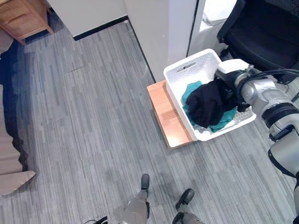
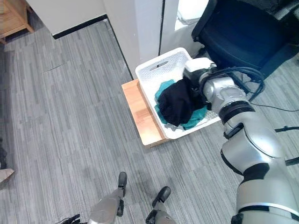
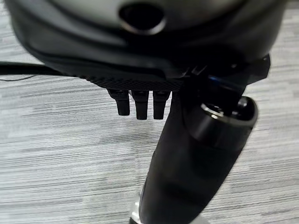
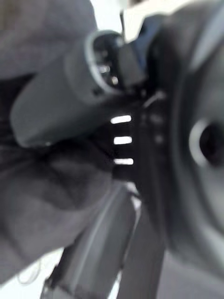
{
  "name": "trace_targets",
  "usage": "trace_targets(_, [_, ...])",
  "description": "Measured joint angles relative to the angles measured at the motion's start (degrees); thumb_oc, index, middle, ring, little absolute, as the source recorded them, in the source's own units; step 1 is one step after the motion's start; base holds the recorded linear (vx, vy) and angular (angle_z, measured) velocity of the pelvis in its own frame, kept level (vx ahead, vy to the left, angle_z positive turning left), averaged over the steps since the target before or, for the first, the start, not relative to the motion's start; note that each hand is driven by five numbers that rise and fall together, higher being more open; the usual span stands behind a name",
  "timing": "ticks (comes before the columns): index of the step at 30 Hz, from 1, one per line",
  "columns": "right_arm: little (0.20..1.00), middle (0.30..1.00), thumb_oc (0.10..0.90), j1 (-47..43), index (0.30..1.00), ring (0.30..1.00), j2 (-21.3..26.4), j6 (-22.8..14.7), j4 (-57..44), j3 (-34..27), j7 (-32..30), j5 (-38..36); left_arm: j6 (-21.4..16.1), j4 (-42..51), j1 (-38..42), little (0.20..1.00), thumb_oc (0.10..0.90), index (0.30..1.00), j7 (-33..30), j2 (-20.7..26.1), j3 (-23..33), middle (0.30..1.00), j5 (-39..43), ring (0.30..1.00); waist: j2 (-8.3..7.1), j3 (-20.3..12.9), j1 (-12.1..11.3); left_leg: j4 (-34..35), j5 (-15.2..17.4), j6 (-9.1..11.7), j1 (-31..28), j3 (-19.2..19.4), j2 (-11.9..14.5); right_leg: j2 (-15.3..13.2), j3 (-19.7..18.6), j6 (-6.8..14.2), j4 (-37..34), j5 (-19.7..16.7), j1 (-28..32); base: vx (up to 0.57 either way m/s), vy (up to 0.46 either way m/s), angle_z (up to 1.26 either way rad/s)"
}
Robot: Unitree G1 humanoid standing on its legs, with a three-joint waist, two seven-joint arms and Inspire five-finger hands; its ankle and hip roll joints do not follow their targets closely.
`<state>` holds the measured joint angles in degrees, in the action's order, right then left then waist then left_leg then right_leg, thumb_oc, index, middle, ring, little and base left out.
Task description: Pick up bed clothes into laundry basket.
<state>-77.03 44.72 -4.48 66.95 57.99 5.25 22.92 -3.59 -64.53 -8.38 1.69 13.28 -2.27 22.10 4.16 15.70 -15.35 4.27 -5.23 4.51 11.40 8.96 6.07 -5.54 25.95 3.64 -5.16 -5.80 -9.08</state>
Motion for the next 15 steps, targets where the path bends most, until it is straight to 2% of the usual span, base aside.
trace_targets(1, [0.3,0.3,0.4,0.0,0.3,0.3,0.3,0.09,0.14,0.01,-0.45,0.49,0.01,-0.01,-0.12,0.9,0.8,0.9,-0.03,-0.07,-0.01,0.9,0.23,0.9,0.22,0.09,0.05,0.03,0.0,0.0,0.16,-0.01,-0.05,0.01,0.14,0.01,0.0,0.01,-0.16,0.0,0.0,0.0])
trace_targets(2, [0.721,0.721,0.681,0.0,0.721,0.721,0.3,0.03,0.04,-0.02,-0.46,0.51,0.02,0.06,-0.19,0.9,0.8,0.9,-0.03,-0.08,-0.01,0.9,0.24,0.9,0.3,0.11,0.1,0.02,0.0,0.0,0.2,0.0,-0.03,0.01,0.13,0.01,0.0,0.01,-0.25,0.0,0.0,0.0])
trace_targets(3, [0.9,0.9,0.8,0.02,0.9,0.9,0.3,0.0,0.14,-0.66,-0.47,0.46,0.08,0.5,-0.2,0.9,0.8,0.9,-0.03,-0.17,-0.16,0.9,0.28,0.9,0.49,0.22,0.12,0.02,0.0,0.0,0.21,0.0,-0.02,0.03,0.11,0.01,0.0,0.01,-0.25,0.0,0.0,0.0])
trace_targets(7, [0.9,0.9,0.8,-0.33,0.9,0.9,0.02,0.03,0.04,-1.6,-0.33,-0.17,0.04,5.05,-0.33,0.9,0.8,0.9,0.09,-0.48,-3.83,0.9,0.35,0.9,1.32,0.31,0.16,0.02,-0.11,-0.14,0.25,-0.01,-0.01,0.04,0.13,0.01,0.0,0.0,-0.26,0.0,0.0,0.0])
trace_targets(13, [0.9,0.9,0.8,-3.76,0.9,0.9,-0.18,0.18,-1.26,0.24,-0.32,-0.81,-0.05,6.73,-0.2,0.9,0.8,0.9,0.09,-0.43,-3.98,0.9,0.36,0.9,1.45,0.22,0.73,0.01,-0.15,-0.14,-0.22,0.21,0.02,0.06,-0.11,-0.04,0.01,-0.05,0.1,0.01,0.012,-0.02])
trace_targets(15, [0.9,0.9,0.8,-4.71,0.9,0.9,0.2,1.71,-5.16,1.26,0.16,-0.84,0.21,7.35,-0.14,0.9,0.8,0.9,-0.12,-0.31,-4.32,0.9,0.36,0.9,1.44,0.2,1.14,0.09,-0.15,-0.15,-0.53,0.44,0.0,0.14,-0.36,-0.06,0.01,-0.08,0.25,0.02,0.032,-0.06])
